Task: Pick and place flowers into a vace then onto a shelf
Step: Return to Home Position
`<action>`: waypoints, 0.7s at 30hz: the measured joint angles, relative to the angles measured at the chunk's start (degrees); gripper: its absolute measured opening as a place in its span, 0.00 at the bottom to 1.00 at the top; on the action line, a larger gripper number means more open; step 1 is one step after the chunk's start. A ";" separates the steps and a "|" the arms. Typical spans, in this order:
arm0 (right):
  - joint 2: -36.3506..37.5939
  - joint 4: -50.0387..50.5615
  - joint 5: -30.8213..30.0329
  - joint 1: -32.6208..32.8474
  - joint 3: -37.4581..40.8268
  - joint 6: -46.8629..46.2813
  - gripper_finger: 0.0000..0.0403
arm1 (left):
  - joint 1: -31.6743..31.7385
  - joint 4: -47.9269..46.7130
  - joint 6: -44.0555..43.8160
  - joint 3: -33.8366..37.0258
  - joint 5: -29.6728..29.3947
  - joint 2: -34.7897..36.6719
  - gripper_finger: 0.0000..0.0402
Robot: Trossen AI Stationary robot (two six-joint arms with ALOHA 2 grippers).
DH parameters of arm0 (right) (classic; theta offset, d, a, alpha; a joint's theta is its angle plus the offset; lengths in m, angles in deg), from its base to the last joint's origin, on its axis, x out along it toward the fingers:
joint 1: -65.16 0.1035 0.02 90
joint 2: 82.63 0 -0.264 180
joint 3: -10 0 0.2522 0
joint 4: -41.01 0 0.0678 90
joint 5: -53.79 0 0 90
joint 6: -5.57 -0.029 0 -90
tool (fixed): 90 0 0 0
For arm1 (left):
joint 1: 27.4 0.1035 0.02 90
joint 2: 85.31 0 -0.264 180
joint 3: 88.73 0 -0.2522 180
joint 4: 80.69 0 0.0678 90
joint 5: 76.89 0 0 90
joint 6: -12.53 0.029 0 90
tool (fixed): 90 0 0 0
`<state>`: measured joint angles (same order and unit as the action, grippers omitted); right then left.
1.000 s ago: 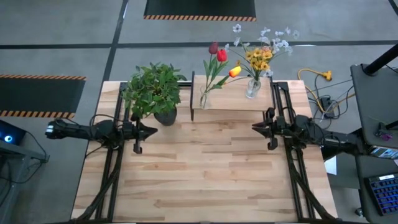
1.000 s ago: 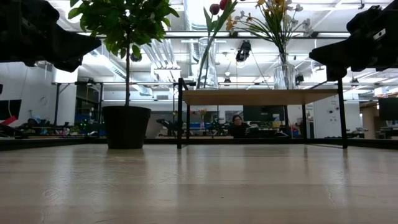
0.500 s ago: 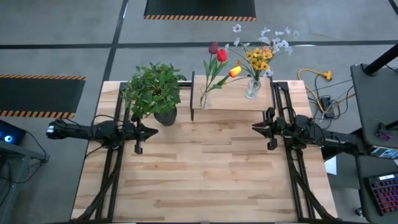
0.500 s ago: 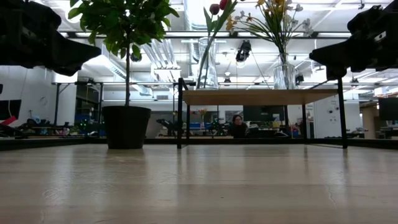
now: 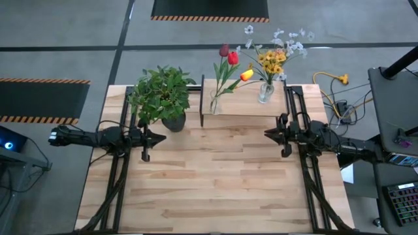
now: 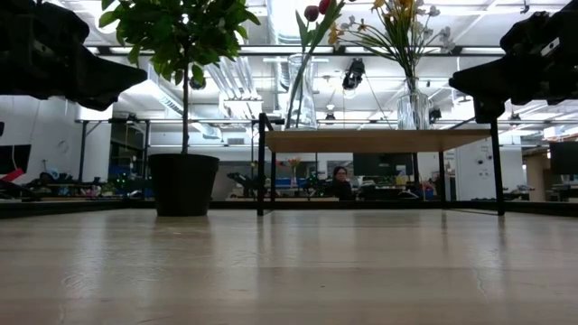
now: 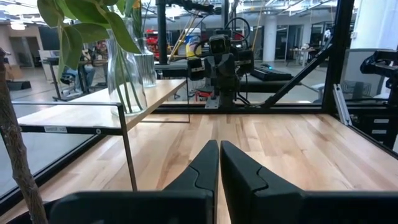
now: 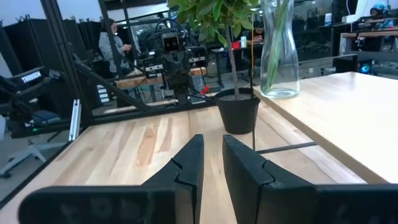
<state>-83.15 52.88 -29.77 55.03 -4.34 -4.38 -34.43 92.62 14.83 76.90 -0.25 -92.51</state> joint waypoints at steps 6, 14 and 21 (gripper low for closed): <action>-0.02 -0.02 -0.02 -0.02 0.00 -0.17 0.13 | 0.00 -0.01 -0.02 0.00 -0.02 0.00 0.00; -0.03 -0.02 0.00 0.00 0.00 -0.12 0.13 | -0.01 0.00 -0.02 0.00 0.02 0.00 0.00; -0.04 -0.02 -0.02 -0.02 0.00 -0.14 0.13 | -0.02 0.00 -0.02 0.00 0.22 0.00 0.00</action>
<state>-83.19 52.86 -29.79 55.01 -4.34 -4.52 -34.45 92.62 14.81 76.90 -0.03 -92.51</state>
